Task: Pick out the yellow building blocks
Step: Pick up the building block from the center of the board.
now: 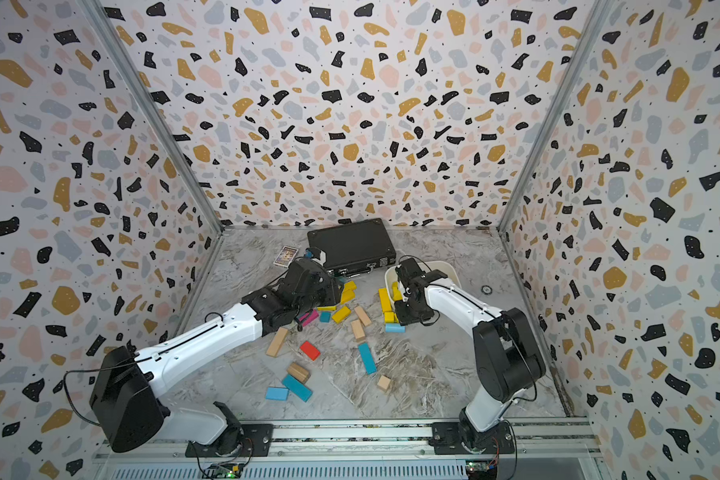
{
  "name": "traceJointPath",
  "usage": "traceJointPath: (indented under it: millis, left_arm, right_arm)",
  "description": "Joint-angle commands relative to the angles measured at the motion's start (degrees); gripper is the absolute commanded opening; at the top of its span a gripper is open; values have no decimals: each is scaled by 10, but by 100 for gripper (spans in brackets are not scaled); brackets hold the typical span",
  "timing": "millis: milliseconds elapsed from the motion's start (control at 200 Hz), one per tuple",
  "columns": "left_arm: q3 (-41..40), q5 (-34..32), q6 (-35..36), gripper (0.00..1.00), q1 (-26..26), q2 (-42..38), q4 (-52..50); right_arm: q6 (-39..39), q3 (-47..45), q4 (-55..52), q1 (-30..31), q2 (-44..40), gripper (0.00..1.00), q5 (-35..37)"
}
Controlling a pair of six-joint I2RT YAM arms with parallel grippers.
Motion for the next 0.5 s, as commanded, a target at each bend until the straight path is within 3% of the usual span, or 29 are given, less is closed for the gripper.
traceJointPath:
  millis: [0, 496]
  left_arm:
    - [-2, -9, -9, 52, 5, -7, 17]
    - [-13, -2, -14, 52, 13, -16, 15]
  right_arm:
    - [-20, 21, 13, 5, 9, 48, 18]
    - [-20, 30, 71, 6, 68, 51, 16]
